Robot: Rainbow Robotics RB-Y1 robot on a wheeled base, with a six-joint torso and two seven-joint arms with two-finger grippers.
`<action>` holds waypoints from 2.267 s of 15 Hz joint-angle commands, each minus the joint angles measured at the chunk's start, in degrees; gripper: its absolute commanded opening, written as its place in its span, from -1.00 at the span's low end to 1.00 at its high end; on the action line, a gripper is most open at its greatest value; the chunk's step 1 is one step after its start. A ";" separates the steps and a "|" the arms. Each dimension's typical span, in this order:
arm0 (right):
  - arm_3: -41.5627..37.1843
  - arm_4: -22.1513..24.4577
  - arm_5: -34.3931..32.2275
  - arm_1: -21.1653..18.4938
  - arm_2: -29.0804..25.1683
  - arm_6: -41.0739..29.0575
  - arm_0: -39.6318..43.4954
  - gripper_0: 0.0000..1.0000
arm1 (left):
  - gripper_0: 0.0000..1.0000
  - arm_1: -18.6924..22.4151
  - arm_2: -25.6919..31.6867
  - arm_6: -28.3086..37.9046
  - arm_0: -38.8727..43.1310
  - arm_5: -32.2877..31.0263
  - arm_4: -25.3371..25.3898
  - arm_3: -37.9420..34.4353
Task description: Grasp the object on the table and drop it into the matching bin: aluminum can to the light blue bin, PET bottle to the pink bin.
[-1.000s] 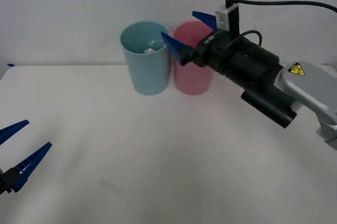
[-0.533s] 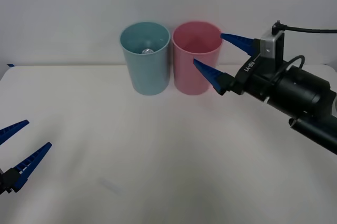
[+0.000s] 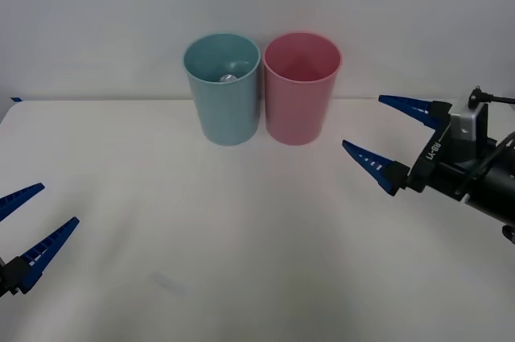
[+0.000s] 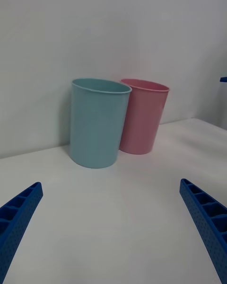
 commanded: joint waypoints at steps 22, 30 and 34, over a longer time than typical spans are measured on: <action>5.26 5.16 -36.02 19.47 -35.17 -4.35 20.69 1.00 | 1.00 0.00 0.00 0.00 0.00 0.00 0.00 0.00; 5.26 4.89 -35.93 19.47 -35.35 -5.05 22.28 1.00 | 1.00 0.00 0.00 0.00 0.00 0.00 0.00 0.00; 5.26 4.89 -35.93 19.47 -35.17 -5.14 22.45 1.00 | 1.00 0.00 0.00 0.00 0.00 0.00 0.00 0.00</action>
